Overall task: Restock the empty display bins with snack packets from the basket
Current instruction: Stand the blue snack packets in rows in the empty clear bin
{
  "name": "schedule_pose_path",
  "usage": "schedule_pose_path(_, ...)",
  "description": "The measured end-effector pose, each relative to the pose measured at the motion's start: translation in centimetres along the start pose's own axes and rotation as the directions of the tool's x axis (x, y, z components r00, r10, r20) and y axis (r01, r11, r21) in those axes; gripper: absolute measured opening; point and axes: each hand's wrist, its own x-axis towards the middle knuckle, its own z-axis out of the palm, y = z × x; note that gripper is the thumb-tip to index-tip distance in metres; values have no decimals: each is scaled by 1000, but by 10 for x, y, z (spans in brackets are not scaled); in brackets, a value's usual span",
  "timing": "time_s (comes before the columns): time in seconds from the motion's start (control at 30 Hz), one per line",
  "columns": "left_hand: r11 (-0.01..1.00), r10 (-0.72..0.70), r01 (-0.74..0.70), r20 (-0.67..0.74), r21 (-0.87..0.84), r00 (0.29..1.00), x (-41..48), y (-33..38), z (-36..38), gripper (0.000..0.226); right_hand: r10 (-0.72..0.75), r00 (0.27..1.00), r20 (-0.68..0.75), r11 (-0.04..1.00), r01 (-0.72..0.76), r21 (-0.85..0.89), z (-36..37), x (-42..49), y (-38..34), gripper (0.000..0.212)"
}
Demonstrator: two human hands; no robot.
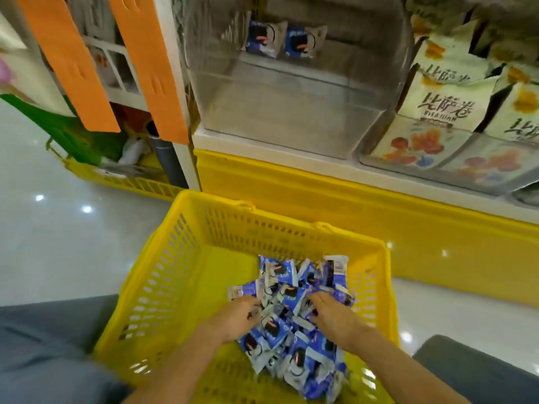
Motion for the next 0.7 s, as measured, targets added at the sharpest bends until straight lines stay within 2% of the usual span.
schedule_pose_path(0.1,997,-28,39,163,-65,986,8,-20,24,64,70,995,68,976,-83,203,23,1,-7,62)
schedule_pose_path(0.17,993,-64,82,190,-90,980,14,-29,32,70,157,987,35,927,-159,339,28,8,-13,66)
schedule_pose_path(0.23,984,-118,139,178,-112,977,20,-34,36,67,265,964,-13,853,-228,470,26,17,-20,65)
schedule_pose_path(0.3,983,-136,154,177,-96,975,26,-37,39,55,383,923,-30,767,-300,566,23,29,-26,64)
schedule_pose_path(0.47,986,-158,164,233,-8,960,26,-44,45,48,504,863,-26,687,-383,617,23,54,-34,62)
schedule_pose_path(0.57,987,-148,159,230,-33,962,21,-43,42,42,481,876,-43,655,-326,681,26,56,-32,47)
schedule_pose_path(0.7,968,-114,146,159,-205,981,13,-40,23,25,435,898,-67,646,-259,718,24,45,-31,15)
